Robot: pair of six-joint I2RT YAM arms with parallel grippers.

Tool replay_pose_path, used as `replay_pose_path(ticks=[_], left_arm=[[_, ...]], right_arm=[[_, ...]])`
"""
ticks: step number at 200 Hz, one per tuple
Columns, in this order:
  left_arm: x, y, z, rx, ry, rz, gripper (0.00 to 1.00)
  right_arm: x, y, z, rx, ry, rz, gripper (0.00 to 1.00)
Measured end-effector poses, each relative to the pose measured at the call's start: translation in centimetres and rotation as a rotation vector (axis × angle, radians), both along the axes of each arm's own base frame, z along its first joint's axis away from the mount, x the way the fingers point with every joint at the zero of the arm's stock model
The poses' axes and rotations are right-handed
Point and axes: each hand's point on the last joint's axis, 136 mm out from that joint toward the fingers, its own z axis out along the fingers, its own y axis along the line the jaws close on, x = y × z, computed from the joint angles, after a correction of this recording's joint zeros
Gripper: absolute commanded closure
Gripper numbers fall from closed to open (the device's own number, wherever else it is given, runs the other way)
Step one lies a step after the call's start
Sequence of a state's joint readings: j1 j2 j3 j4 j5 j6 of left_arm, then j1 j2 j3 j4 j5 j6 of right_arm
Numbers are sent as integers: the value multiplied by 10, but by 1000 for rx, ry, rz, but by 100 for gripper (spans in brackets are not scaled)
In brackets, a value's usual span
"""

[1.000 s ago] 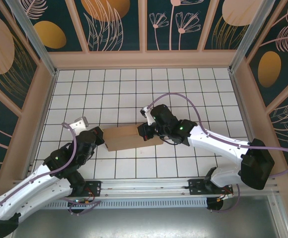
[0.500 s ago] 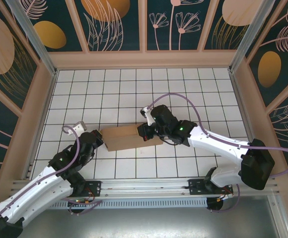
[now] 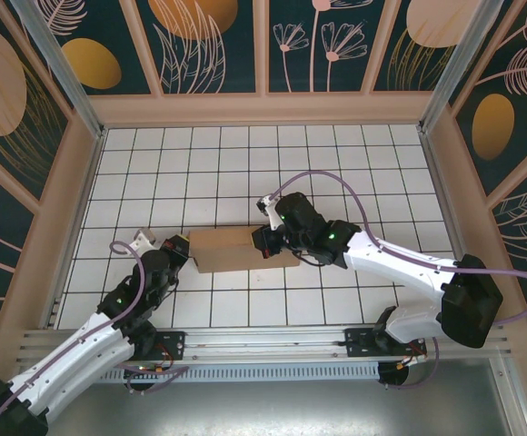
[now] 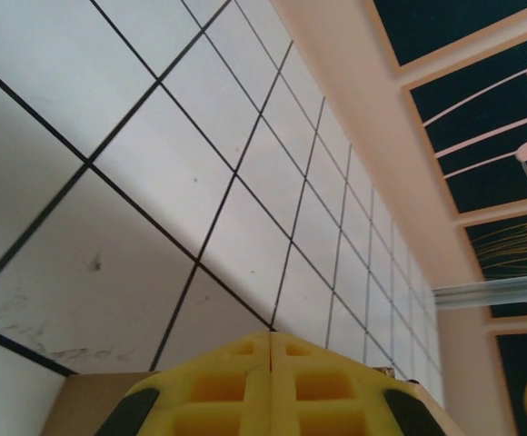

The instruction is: Fold the paper box

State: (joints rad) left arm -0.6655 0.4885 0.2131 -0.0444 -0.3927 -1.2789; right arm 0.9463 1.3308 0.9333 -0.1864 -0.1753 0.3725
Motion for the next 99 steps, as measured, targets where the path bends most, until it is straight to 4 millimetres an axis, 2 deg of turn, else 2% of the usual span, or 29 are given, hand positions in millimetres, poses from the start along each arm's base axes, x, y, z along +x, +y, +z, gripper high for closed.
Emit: replay_pose_path(ticks=[48,70,86,99], left_arm=[[0,-3,1,-24,-12,-13,100],[-3,1,4,35,10,-19,100],[-5,6,13,114,25,-23,100],[-5,10,29,181,16,-24,100]], right_arm=[[0,-1,0,-19,1,-7,100],[-2,-1,1,-31,9,-3,99],[-2,0,4,-39,13,-2,96],[0,2,10,-45,13,2,90]])
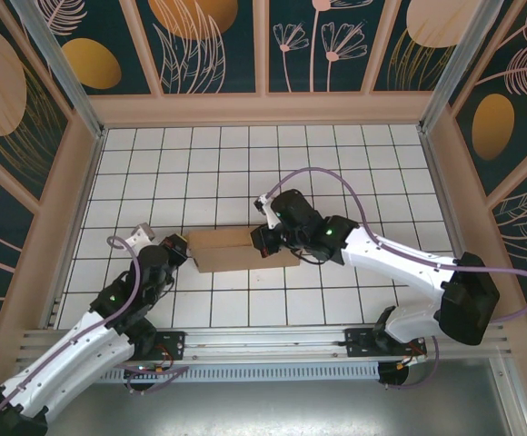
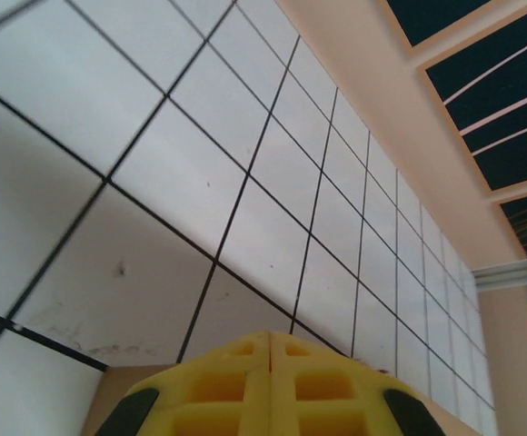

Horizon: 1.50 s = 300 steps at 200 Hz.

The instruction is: Fold the paper box

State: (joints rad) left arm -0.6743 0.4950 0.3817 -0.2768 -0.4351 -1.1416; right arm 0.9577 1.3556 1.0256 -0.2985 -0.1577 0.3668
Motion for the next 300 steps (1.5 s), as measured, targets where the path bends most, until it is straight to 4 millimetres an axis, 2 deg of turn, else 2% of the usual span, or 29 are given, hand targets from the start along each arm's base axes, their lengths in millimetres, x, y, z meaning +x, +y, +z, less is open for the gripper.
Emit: replay_pose_path(ticks=[11,28,48,60,85,93,106,128,143,159,187,205,239,251,270,300], left_arm=[[2,3,18,51,-20,-1,100],[7,3,42,115,-49,-7,99],[12,1,54,190,-59,-35,92],[13,0,54,243,-52,-55,85],[13,0,58,360,-49,-108,55],[12,-1,63,385,-59,-129,49],[11,-7,71,427,-85,-187,44],[7,-13,75,503,-101,-275,36],[5,-12,77,543,-98,-300,27],[1,-13,85,557,-114,-324,18],[-6,-16,105,546,-180,-362,19],[-9,-16,110,535,-197,-372,19],[-11,-10,108,487,-171,-325,18],[-12,-5,108,467,-166,-296,20],[-12,7,107,442,-150,-221,24],[-15,24,110,413,-155,-130,26]], right_arm=[[2,2,8,1,-9,5,87],[5,3,20,6,-25,10,77],[11,3,35,17,-48,7,68],[14,1,43,15,-63,9,64],[20,-6,55,-17,-106,8,58],[22,-10,58,-30,-126,7,58],[28,-25,60,-57,-154,-15,57],[36,-67,67,-96,-266,-57,56],[21,-95,71,-114,-378,-25,55],[2,-114,80,-103,-520,33,48],[-17,-135,85,-111,-720,112,46],[-11,-138,74,-169,-763,156,47],[-1,-140,26,-288,-749,260,58],[3,-142,14,-314,-732,281,62],[11,-142,8,-312,-721,288,67],[17,-137,10,-273,-727,296,72]])
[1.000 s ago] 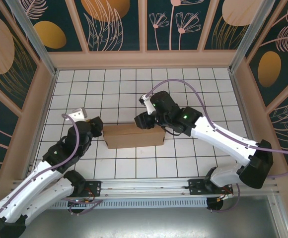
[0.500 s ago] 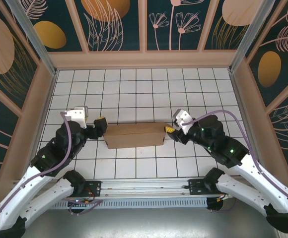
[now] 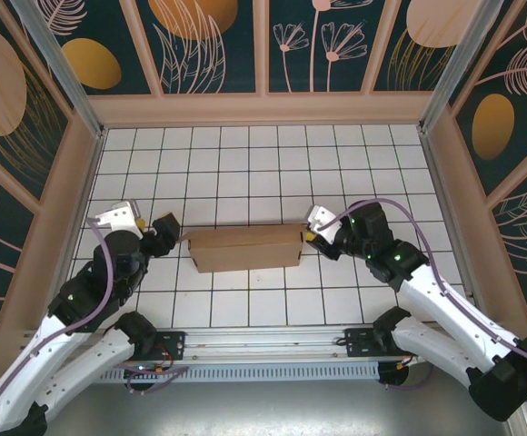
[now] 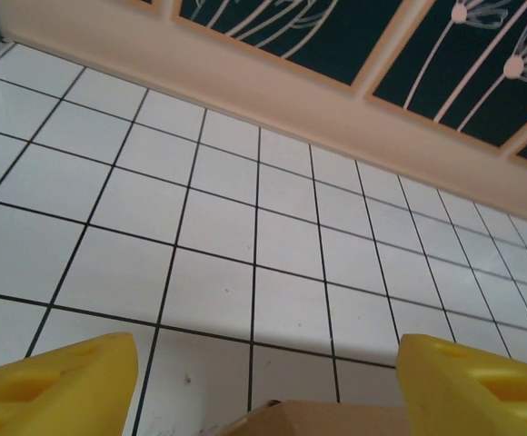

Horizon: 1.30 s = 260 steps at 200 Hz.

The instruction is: Fold the paper box

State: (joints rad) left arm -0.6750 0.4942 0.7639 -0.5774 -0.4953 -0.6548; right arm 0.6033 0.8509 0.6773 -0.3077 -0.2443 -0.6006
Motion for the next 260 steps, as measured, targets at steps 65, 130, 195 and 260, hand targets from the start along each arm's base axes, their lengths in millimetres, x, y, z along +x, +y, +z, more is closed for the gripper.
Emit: replay_pose_path(ticks=[65,130,195,260], left_arm=[[-1,-9,-1,40,-11,-71,31],[5,-58,26,217,-8,-354,44],[-20,-83,11,419,-52,-661,31],[-9,-93,-13,459,-23,-686,29]], right_arm=[[-3,11,-4,34,40,71,99],[5,13,2,50,47,63,100],[12,6,6,46,55,26,100],[30,-15,3,50,73,-98,100]])
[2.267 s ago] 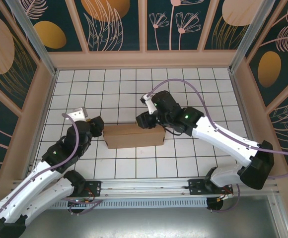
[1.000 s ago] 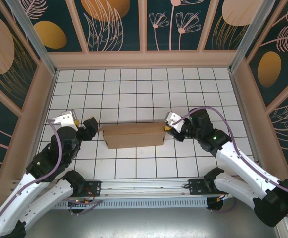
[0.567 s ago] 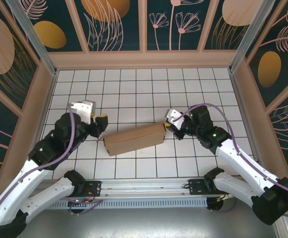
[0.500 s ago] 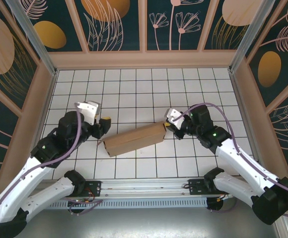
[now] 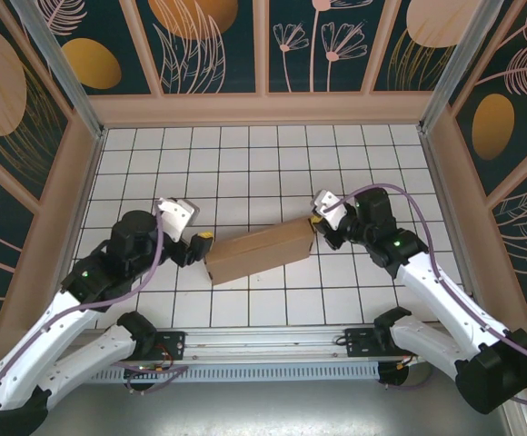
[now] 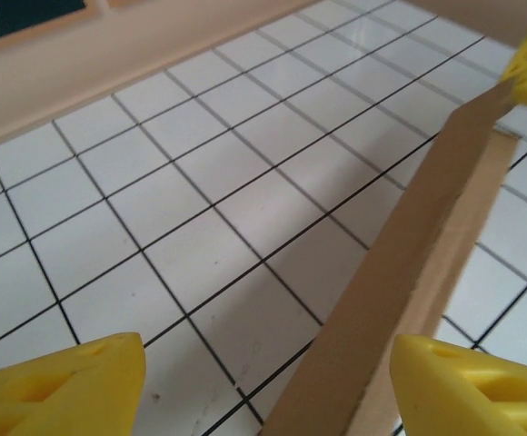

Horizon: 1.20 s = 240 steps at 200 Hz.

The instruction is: Fold the paper box

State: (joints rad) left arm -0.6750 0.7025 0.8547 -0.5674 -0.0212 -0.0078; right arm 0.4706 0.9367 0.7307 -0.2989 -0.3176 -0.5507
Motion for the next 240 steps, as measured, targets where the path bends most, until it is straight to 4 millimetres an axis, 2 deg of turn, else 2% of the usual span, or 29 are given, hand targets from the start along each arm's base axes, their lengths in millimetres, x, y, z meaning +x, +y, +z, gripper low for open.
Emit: replay_pose_path(ticks=[14,58,89,118,150,164,190,219,240], left_arm=[[4,0,-6,14,3,15,29],[14,-8,-8,33,-30,-9,31],[16,-19,-27,74,-8,-73,33],[24,-26,-44,82,34,-100,43],[28,-21,-58,61,61,-89,56],[28,-20,-61,52,64,-80,64],[30,-19,-60,31,59,-65,73],[35,-22,-66,19,87,-49,91],[38,-23,-70,14,108,-38,97]], right_arm=[[5,-5,0,1,3,-32,100],[19,-24,0,-1,1,-128,100],[23,-30,0,-3,0,-153,100],[28,-32,0,1,-2,-170,100],[30,-34,0,6,1,-187,100],[31,-34,-1,6,5,-190,100],[33,-34,-1,8,1,-195,100],[34,-34,-2,9,5,-198,100],[36,-34,-2,8,9,-198,100]])
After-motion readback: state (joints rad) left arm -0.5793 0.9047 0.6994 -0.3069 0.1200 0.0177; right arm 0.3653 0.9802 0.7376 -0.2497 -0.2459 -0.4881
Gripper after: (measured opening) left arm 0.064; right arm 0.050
